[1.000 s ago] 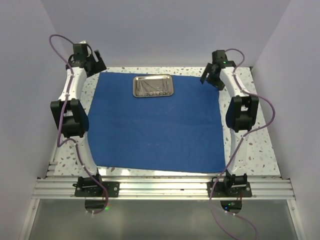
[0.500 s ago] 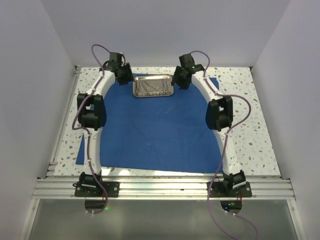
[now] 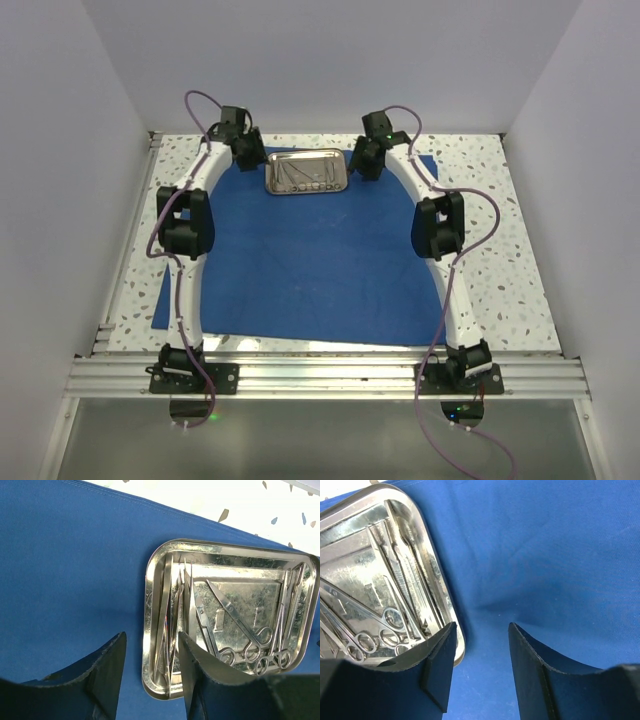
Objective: Open and lay out the surgical kit
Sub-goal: Move the container from the surgical kit.
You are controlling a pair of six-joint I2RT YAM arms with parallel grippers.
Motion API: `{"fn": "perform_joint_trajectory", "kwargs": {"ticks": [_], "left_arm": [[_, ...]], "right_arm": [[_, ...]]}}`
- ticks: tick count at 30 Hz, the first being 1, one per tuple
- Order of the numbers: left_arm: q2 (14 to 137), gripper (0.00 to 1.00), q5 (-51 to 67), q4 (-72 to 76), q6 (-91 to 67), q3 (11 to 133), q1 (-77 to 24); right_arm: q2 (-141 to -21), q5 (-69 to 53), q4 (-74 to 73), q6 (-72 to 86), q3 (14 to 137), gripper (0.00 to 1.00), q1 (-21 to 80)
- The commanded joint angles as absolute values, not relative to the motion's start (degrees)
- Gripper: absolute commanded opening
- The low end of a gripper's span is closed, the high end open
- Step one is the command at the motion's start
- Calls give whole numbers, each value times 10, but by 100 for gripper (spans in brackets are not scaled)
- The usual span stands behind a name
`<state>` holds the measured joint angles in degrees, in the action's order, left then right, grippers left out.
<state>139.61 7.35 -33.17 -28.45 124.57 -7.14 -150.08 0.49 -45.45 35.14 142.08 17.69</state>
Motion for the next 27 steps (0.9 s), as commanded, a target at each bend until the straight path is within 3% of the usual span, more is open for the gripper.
{"fn": "perform_joint_trajectory", "kwargs": {"ticks": [1, 18, 21, 27], "left_arm": [[1377, 49, 62, -323, -284, 1233, -71], [1320, 37, 19, -321, -272, 1125, -60], [1301, 37, 17, -317, -268, 1104, -54], [1255, 39, 22, -306, -258, 1063, -14]], "right_arm": [[-1496, 3, -447, 338, 1439, 49, 180], [-1519, 43, -465, 332, 1471, 43, 219], [-1528, 56, -471, 331, 1471, 40, 219], [-1537, 76, -491, 334, 1456, 21, 221]]}}
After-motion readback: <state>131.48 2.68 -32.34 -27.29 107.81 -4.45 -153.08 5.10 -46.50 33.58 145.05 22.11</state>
